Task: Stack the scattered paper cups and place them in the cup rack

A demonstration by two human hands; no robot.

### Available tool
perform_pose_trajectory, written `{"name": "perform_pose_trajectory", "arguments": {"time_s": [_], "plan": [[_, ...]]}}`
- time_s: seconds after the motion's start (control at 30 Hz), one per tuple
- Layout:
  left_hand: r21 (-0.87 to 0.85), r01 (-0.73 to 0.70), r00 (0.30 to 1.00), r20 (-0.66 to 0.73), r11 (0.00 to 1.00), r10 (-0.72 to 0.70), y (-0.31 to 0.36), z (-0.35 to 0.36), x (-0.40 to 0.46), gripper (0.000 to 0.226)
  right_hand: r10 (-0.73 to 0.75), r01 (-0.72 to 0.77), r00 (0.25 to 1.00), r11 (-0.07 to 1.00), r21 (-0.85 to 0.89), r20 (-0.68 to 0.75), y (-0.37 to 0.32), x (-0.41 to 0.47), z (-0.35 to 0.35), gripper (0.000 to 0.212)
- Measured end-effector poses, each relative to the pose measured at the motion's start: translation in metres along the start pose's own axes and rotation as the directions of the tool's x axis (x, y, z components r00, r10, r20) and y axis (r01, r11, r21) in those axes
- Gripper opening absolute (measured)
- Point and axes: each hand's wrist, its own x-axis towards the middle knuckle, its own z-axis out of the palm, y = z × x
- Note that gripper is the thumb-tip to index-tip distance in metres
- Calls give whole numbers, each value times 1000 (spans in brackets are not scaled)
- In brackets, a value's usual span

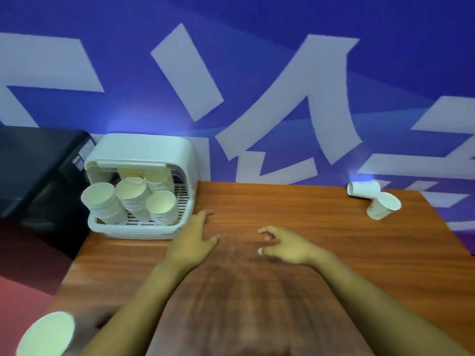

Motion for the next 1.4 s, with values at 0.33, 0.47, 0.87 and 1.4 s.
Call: {"name": "perform_pose_trajectory", "arguments": {"time_s": [0.33, 0.47, 0.87, 1.4], "plan": [[11, -5, 987, 161, 1000, 4, 131, 152, -17, 57, 127, -125, 991, 990, 69, -31, 173, -82, -88, 53], [27, 26, 981, 192, 999, -31, 145, 173, -15, 56, 144, -139, 989, 982, 124, -33, 202, -88, -98, 54], [17, 20, 952, 304, 1000, -24, 162, 219, 40, 52, 242, -205, 956, 955, 215, -167, 257, -88, -126, 58], [275, -78, 960, 279, 958, -2, 286, 307, 143, 60, 203, -141, 926, 968, 206, -319, 364, -40, -235, 73]]}}
